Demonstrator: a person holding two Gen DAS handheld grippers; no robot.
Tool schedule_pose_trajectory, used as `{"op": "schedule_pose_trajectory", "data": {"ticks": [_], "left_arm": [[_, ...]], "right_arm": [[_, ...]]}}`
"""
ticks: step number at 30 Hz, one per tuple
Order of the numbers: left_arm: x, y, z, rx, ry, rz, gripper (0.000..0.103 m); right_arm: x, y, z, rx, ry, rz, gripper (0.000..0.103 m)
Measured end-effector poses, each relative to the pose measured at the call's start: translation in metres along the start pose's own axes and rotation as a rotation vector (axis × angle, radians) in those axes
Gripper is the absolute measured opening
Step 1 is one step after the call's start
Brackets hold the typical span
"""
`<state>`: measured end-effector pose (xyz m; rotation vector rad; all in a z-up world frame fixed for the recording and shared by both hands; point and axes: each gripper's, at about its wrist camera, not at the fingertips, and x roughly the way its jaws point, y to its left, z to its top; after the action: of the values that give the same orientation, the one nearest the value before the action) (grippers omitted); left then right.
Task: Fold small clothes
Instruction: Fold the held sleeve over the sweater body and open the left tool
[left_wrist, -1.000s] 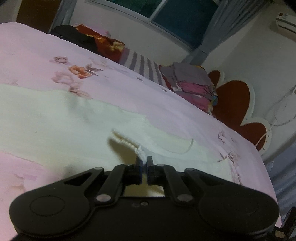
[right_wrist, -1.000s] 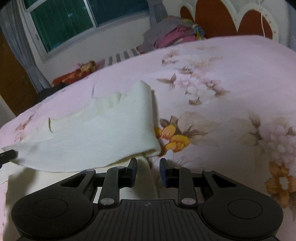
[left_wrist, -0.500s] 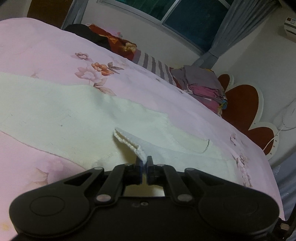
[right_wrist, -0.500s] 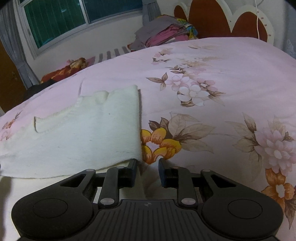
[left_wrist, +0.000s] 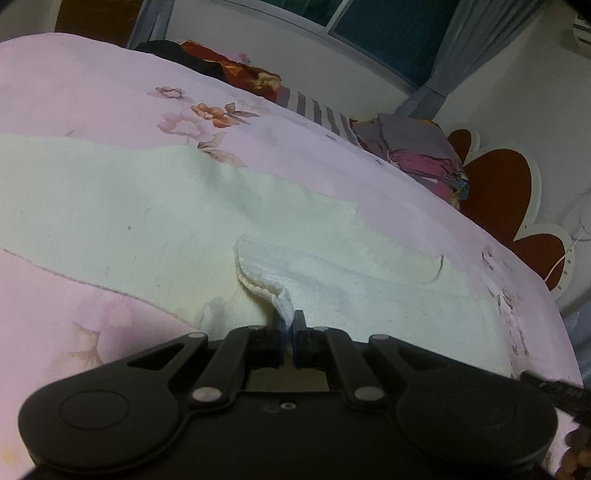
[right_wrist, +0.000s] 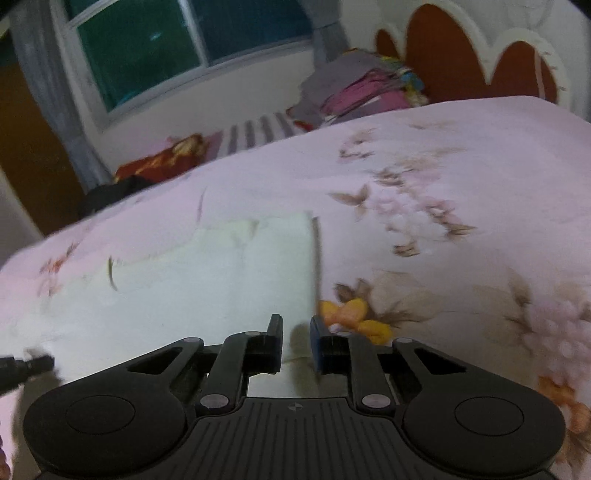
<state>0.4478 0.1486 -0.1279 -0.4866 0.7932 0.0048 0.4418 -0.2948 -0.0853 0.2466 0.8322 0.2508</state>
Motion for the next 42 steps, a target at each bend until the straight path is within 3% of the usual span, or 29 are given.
{"op": "schedule_pose_trajectory", "data": {"ticks": [2, 4, 5, 6, 7, 8, 9, 10, 14, 16, 18, 19, 29, 32, 38, 42], "left_arm": [[-0.001, 0.001, -0.001, -0.016, -0.007, 0.007, 0.007], [-0.007, 0.001, 0.001, -0.024, -0.024, 0.016, 0.021], [-0.013, 0.001, 0.002, -0.026, -0.044, 0.03, 0.044], [-0.019, 0.003, 0.004, -0.03, -0.072, 0.039, 0.074], [-0.021, 0.004, 0.007, -0.038, -0.097, 0.033, 0.083], [-0.022, 0.005, 0.009, -0.041, -0.109, 0.033, 0.079], [-0.018, 0.005, 0.013, -0.036, -0.095, 0.033, 0.066], [-0.01, 0.006, 0.018, -0.035, -0.065, 0.034, 0.062], [0.012, 0.004, 0.026, -0.002, -0.026, 0.048, 0.058], [0.018, 0.0, 0.03, 0.026, -0.011, 0.049, 0.044], [0.023, 0.0, 0.031, 0.036, 0.014, 0.036, 0.014], [0.026, 0.001, 0.032, 0.036, 0.021, 0.02, 0.011], [0.022, 0.009, 0.018, 0.01, -0.053, -0.024, 0.008], [0.02, 0.008, 0.017, 0.011, -0.067, -0.017, 0.007], [0.018, 0.005, 0.015, 0.016, -0.086, 0.013, 0.007], [0.016, 0.007, 0.016, 0.018, -0.069, 0.008, 0.011]], "right_arm": [[0.021, -0.001, -0.006, -0.02, 0.088, -0.035, 0.017], [0.016, -0.005, -0.003, -0.01, 0.084, -0.028, 0.017], [0.009, -0.007, 0.0, 0.004, 0.065, -0.01, 0.017], [0.002, -0.008, 0.005, 0.01, 0.034, 0.011, 0.017], [-0.004, -0.01, 0.009, 0.009, 0.004, 0.021, 0.017], [-0.005, -0.01, 0.015, 0.01, -0.018, 0.026, 0.017], [-0.004, -0.011, 0.021, 0.019, -0.026, 0.04, 0.017], [0.0, -0.012, 0.027, 0.028, -0.03, 0.054, 0.017], [0.029, -0.014, 0.048, 0.037, -0.035, 0.058, 0.017], [0.045, -0.026, 0.059, 0.091, -0.012, 0.065, 0.017], [0.057, -0.036, 0.066, 0.12, 0.007, 0.072, 0.017], [0.061, -0.039, 0.069, 0.123, 0.011, 0.078, 0.017], [0.101, -0.047, 0.089, 0.125, 0.095, 0.135, 0.017], [0.101, -0.045, 0.089, 0.07, 0.1, 0.148, 0.017], [0.1, -0.035, 0.088, -0.042, 0.072, 0.007, 0.017], [0.095, -0.036, 0.085, -0.037, 0.072, 0.001, 0.017]]}}
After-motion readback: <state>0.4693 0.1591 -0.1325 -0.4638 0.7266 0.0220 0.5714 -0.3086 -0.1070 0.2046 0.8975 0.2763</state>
